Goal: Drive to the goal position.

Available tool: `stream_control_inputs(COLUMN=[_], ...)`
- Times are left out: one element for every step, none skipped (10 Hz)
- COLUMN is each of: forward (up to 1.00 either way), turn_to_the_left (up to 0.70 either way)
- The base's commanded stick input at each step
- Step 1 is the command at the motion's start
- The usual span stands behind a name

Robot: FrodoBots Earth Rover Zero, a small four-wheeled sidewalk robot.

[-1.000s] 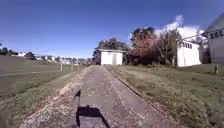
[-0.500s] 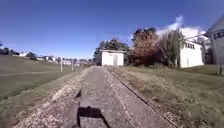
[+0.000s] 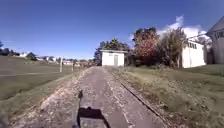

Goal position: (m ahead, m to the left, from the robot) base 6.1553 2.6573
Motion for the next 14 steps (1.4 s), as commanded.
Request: stream_control_inputs(forward=[0.7,0.7,0.7,0.7,0.7,0.7,0.7,0.7,0.7,0.7,0.7,0.7,0.7,0.7], turn_to_the_left=[0.0,0.03,0.15,0.27,0.35,0.35,0.29,0.15,0.0,0.0,0.0,0.0,0.0,0.0])
